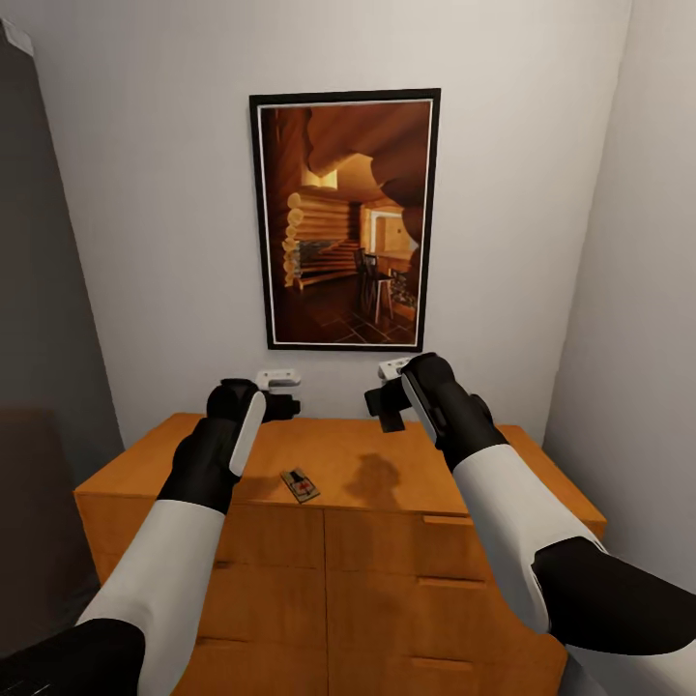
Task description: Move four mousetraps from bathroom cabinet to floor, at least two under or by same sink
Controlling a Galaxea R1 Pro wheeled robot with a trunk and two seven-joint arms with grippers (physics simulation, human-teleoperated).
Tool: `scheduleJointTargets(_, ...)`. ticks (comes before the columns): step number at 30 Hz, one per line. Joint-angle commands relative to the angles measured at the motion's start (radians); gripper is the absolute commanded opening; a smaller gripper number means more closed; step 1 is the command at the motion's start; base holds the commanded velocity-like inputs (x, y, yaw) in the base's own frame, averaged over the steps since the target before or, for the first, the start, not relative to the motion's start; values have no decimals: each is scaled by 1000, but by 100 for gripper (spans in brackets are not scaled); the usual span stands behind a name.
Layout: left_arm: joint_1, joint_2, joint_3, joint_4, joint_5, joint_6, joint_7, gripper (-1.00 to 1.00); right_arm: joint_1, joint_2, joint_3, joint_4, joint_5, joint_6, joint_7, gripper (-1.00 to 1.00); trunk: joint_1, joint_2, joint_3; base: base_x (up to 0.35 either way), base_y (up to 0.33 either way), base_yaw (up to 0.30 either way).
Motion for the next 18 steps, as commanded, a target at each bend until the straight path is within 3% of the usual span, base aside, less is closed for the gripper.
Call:
scheduleJointTargets(1, -1, -1, 0, 1, 10, 3, 15, 100, -1, 0, 0, -1, 9, 4, 11, -100, 0, -1, -1, 0, 0, 19)
scheduleJointTargets(10, -1, -8, 3, 14, 27, 3, 40, 100, -1, 0, 0, 6, 6, 4, 10, -100, 0, -1, -1, 0, 0, 3)
scheduleJointTargets(18, -1, -8, 2, 13, 108, 5, 41, 100, -1, -8, -1, 7, 6, 4, 10, -100, 0, -1, -1, 0, 0, -38)
